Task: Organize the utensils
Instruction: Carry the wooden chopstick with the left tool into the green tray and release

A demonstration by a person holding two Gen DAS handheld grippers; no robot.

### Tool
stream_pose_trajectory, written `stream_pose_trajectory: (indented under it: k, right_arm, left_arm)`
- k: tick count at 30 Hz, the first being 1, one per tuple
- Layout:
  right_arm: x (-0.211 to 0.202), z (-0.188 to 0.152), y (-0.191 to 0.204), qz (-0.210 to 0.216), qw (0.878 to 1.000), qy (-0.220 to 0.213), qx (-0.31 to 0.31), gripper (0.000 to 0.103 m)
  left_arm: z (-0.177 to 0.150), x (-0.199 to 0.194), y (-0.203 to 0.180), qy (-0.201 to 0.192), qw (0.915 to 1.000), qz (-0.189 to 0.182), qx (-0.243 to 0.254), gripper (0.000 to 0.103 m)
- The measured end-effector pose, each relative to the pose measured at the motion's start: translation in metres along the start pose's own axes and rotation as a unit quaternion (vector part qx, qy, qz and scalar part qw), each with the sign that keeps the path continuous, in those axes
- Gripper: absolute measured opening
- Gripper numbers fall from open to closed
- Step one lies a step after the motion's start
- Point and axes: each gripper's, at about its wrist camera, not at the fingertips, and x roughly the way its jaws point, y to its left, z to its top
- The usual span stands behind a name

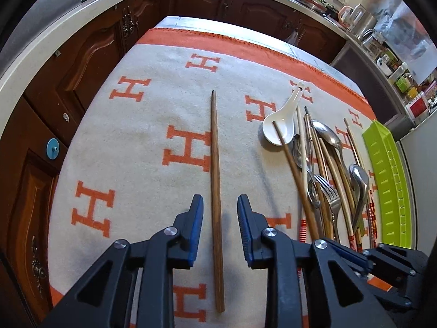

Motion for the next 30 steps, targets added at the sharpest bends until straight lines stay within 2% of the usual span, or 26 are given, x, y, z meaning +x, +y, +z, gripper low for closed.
stream_pose_trajectory:
  k: [2, 4, 6, 13, 19, 24, 26, 30]
  right_arm:
    - [-0.005, 0.0, -0.005, 0.002, 1.0, -0.006, 0.008, 0.006]
    - [-0.011, -0.001, -0.01, 0.005, 1.0, -0.009, 0.015, 0.006]
    - [-0.015, -0.002, -0.015, 0.007, 1.0, -0.014, 0.022, 0.006]
    - [-0.03, -0.008, -0.033, 0.008, 0.998, -0.033, 0.045, 0.006]
    - [-0.049, -0.013, -0.056, 0.009, 0.995, -0.058, 0.075, 0.006]
    - [-0.079, -0.019, -0.087, 0.003, 0.991, -0.08, 0.106, 0.006]
    - [-0.096, -0.022, -0.1, -0.006, 0.99, -0.089, 0.112, 0.006]
    - [-0.136, -0.025, -0.139, -0.039, 0.986, -0.105, 0.125, 0.006]
  left_arm:
    - [0.001, 0.005, -0.002, 0.005, 1.0, 0.004, 0.003, 0.02]
    - [0.002, 0.012, -0.004, 0.015, 0.9999, 0.004, 0.005, 0.01]
    - [0.0, 0.019, -0.006, 0.023, 0.9996, 0.015, 0.009, 0.006]
    - [-0.004, 0.018, -0.008, 0.005, 0.9995, 0.03, 0.012, 0.004]
    - [-0.004, -0.012, -0.017, -0.02, 0.9998, 0.006, 0.001, 0.004]
    - [0.002, -0.051, -0.044, -0.044, 0.9985, -0.031, 0.015, 0.004]
    - [0.006, -0.067, -0.062, -0.05, 0.9971, -0.049, 0.029, 0.004]
    - [0.017, -0.089, -0.126, -0.058, 0.9907, -0.092, 0.082, 0.004]
